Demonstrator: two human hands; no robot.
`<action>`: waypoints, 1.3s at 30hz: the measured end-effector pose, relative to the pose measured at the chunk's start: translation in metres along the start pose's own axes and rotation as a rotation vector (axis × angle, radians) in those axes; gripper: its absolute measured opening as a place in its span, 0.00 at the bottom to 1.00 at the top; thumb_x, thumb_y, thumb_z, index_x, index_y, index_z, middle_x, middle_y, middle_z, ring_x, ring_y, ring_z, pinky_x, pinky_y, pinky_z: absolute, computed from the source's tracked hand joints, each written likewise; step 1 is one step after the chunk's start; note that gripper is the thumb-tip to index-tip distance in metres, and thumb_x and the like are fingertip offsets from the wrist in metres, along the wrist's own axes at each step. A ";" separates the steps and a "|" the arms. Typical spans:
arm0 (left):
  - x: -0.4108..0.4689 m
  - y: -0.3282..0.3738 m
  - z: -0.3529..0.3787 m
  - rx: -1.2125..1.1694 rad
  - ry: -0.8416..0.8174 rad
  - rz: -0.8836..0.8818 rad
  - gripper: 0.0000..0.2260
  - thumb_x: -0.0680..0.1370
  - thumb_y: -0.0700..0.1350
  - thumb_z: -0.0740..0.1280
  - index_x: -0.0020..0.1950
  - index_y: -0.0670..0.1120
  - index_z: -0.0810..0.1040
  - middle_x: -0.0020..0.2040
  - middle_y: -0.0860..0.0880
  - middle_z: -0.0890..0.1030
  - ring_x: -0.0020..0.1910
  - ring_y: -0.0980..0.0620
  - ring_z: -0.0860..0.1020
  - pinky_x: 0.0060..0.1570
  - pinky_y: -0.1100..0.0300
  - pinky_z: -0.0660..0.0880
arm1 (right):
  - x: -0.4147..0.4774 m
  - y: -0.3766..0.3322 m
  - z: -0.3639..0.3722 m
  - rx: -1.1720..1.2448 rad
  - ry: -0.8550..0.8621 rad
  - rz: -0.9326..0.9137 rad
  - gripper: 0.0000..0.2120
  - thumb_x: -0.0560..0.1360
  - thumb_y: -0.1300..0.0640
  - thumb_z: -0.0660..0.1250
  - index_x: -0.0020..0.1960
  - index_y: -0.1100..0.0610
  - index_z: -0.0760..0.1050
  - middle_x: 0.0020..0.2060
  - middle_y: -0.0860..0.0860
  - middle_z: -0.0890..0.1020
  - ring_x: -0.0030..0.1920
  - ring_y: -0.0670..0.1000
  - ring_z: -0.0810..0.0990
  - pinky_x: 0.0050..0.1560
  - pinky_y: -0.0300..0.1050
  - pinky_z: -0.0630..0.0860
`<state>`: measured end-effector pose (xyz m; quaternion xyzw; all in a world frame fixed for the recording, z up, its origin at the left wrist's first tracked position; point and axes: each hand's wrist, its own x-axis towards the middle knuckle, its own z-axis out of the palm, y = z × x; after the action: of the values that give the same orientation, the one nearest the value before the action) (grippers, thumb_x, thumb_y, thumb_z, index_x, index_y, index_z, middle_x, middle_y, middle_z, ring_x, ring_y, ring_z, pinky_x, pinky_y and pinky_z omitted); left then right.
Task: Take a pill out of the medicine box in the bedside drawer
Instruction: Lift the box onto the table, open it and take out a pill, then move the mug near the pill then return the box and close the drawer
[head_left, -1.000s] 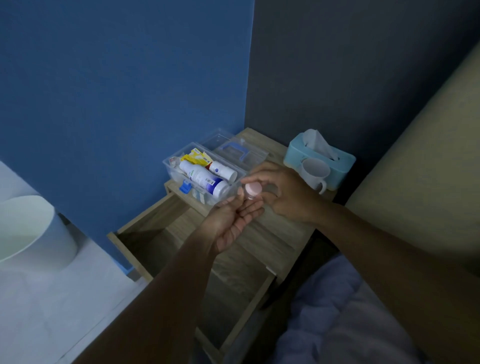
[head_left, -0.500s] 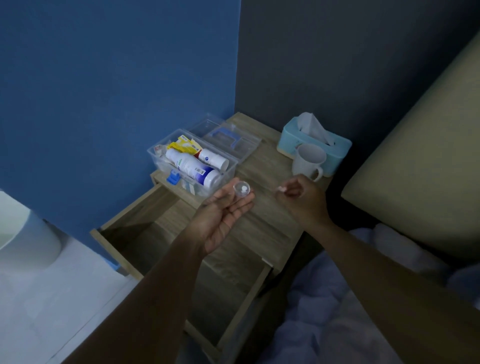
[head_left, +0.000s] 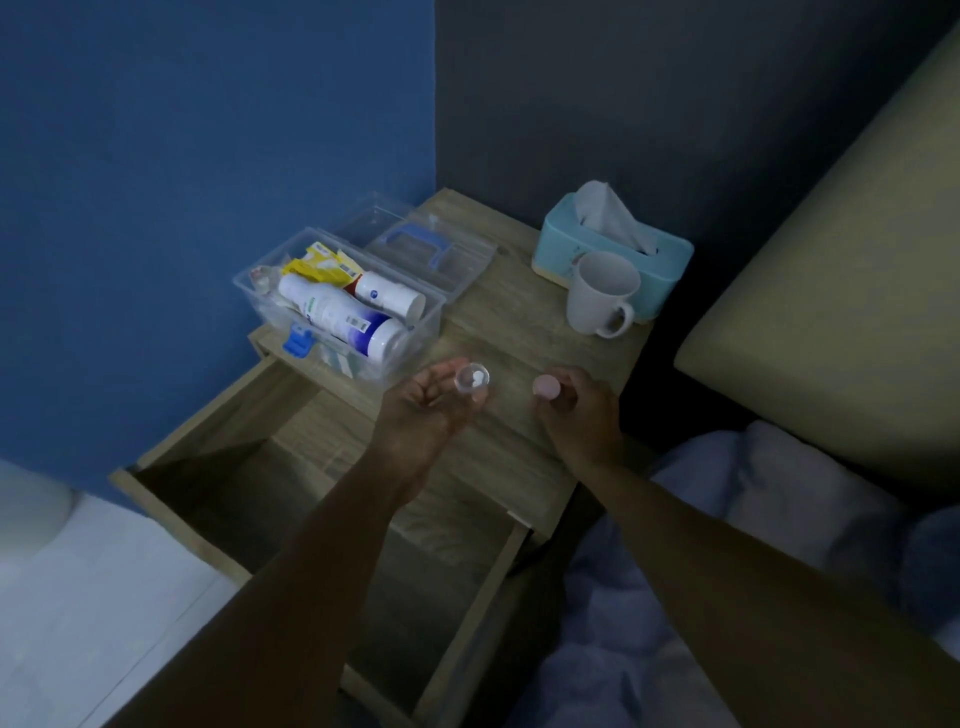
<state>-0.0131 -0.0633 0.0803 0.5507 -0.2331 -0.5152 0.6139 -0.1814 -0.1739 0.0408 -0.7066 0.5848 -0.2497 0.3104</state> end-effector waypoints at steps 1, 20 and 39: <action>0.004 -0.002 0.001 0.076 0.026 0.027 0.18 0.71 0.49 0.76 0.60 0.51 0.80 0.55 0.50 0.86 0.56 0.53 0.83 0.56 0.53 0.79 | -0.003 0.003 0.003 -0.006 0.025 -0.010 0.17 0.72 0.51 0.70 0.61 0.48 0.77 0.57 0.53 0.79 0.59 0.56 0.77 0.60 0.52 0.76; 0.083 -0.044 0.043 1.080 0.176 0.367 0.21 0.80 0.53 0.62 0.72 0.46 0.68 0.71 0.43 0.73 0.74 0.45 0.66 0.74 0.43 0.59 | -0.002 0.027 0.021 -0.165 0.167 -0.254 0.24 0.75 0.51 0.65 0.70 0.54 0.68 0.62 0.50 0.76 0.62 0.50 0.71 0.63 0.50 0.72; 0.025 -0.060 -0.006 1.470 0.014 0.338 0.26 0.83 0.53 0.49 0.80 0.45 0.54 0.81 0.43 0.51 0.80 0.47 0.48 0.77 0.51 0.43 | -0.003 0.025 0.023 -0.133 0.174 -0.200 0.33 0.71 0.44 0.66 0.73 0.52 0.62 0.63 0.52 0.74 0.64 0.48 0.67 0.59 0.40 0.65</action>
<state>-0.0212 -0.0745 0.0169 0.7785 -0.5943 -0.1223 0.1605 -0.1825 -0.1708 0.0067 -0.7559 0.5515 -0.3005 0.1847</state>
